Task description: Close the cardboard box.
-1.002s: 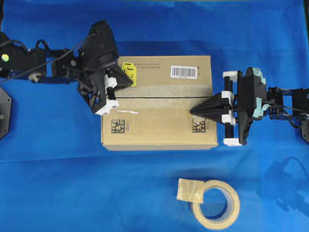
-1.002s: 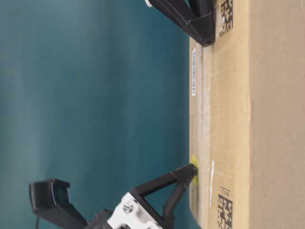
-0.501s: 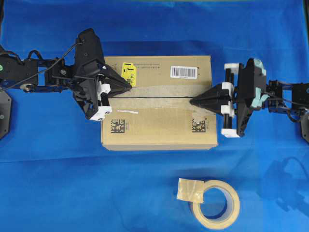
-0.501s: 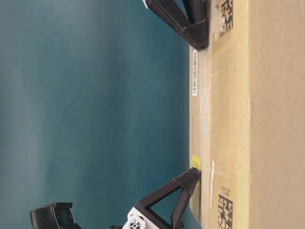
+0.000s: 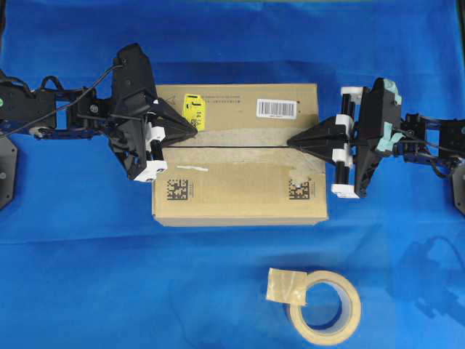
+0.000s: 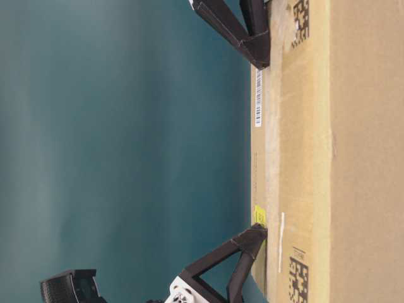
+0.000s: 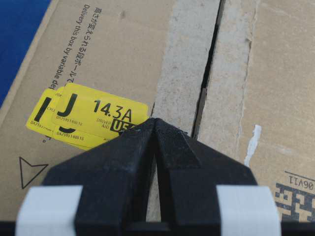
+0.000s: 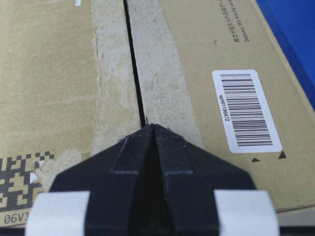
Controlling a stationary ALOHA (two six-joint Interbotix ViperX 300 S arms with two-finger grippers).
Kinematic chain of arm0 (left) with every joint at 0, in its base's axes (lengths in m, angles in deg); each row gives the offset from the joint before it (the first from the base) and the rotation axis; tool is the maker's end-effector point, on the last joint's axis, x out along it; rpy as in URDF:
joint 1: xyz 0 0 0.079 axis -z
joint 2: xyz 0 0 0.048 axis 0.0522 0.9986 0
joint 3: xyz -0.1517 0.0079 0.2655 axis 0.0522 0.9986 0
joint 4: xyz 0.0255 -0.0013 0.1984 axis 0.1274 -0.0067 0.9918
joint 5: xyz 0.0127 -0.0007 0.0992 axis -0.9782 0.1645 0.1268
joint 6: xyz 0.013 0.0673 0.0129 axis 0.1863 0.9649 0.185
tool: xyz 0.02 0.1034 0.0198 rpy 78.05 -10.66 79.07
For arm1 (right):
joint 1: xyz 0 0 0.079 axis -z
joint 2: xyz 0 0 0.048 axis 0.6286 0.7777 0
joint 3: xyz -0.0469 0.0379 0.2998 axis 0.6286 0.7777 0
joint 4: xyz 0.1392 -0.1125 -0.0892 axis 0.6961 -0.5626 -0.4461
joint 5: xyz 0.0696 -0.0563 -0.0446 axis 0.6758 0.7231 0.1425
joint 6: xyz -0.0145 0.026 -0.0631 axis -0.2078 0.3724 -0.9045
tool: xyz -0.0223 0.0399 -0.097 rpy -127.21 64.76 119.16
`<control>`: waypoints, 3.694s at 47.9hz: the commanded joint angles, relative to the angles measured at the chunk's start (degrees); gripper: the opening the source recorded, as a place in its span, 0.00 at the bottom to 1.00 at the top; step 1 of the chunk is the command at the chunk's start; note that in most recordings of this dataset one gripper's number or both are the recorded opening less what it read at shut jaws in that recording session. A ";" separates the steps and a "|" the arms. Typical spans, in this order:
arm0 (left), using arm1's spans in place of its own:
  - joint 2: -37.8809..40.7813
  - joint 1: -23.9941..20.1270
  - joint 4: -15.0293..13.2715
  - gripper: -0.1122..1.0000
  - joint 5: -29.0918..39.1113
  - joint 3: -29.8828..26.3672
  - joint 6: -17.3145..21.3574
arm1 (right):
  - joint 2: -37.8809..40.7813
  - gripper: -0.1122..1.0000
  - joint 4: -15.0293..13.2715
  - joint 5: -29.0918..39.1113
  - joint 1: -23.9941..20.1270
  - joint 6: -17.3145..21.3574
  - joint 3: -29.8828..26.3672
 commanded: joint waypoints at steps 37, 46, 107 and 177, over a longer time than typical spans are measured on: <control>-3.52 2.55 0.09 0.10 -37.18 16.88 1.23 | -0.70 0.10 0.09 -0.44 0.18 -0.09 0.18; 1.14 3.43 0.09 0.10 -39.20 14.85 3.96 | -0.70 0.10 0.18 -0.53 0.18 -0.09 0.18; 4.13 3.96 -0.09 0.10 -37.09 12.66 4.48 | -0.70 0.10 0.26 -0.18 0.18 0.00 0.18; 4.13 3.96 -0.09 0.10 -37.09 12.57 4.39 | -0.70 0.10 0.26 -0.35 -0.35 0.09 0.35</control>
